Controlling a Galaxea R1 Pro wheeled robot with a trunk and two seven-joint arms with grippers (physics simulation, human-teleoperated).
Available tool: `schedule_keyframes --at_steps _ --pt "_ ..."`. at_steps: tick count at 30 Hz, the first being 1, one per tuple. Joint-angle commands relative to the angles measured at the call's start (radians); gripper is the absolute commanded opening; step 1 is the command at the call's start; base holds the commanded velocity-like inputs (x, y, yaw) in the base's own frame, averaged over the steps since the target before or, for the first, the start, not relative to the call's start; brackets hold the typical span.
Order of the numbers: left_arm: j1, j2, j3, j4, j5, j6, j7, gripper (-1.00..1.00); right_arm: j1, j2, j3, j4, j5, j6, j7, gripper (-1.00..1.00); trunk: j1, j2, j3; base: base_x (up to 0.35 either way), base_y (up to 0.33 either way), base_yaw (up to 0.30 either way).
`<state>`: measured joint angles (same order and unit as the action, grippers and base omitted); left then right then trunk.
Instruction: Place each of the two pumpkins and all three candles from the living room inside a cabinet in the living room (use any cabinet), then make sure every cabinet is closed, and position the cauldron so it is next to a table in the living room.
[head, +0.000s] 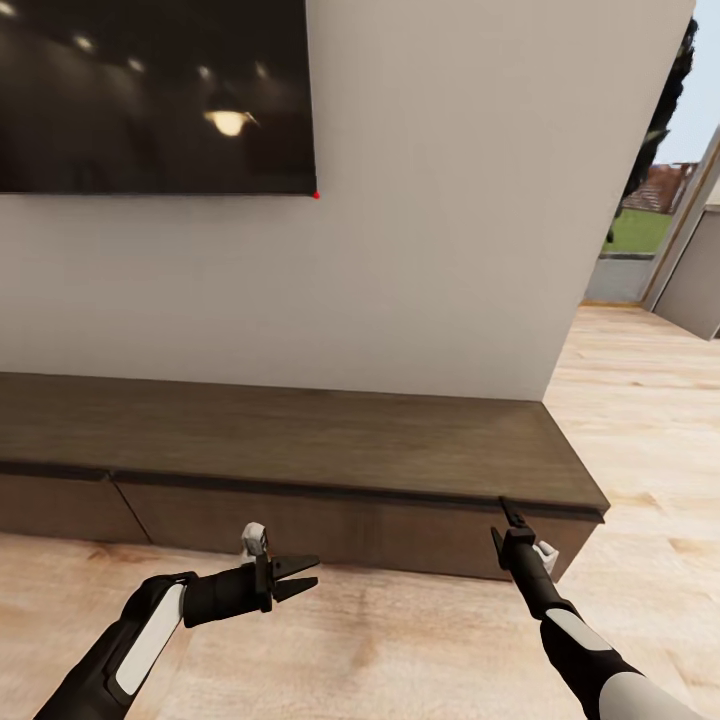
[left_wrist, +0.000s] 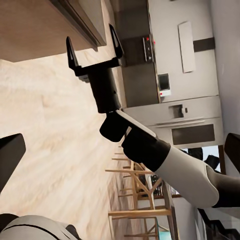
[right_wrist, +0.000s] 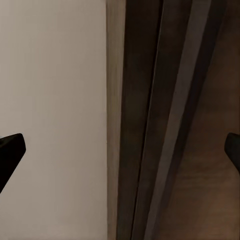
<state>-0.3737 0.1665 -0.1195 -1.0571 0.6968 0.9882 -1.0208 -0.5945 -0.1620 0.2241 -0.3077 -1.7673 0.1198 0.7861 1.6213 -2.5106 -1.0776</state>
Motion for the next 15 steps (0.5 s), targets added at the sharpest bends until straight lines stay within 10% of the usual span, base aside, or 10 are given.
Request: schedule_keyframes --at_steps 1,15 --pt "-0.001 0.001 -0.002 0.000 0.003 0.004 -0.001 1.00 -0.001 -0.001 0.004 0.001 -0.010 0.008 0.002 1.00 0.000 0.000 -0.001 0.024 0.000 0.000" --pt "-0.001 0.001 -0.001 0.000 0.003 0.004 -0.002 1.00 -0.001 -0.001 0.004 0.002 -0.009 0.003 -0.022 1.00 0.000 0.000 -0.001 0.004 0.000 0.000"
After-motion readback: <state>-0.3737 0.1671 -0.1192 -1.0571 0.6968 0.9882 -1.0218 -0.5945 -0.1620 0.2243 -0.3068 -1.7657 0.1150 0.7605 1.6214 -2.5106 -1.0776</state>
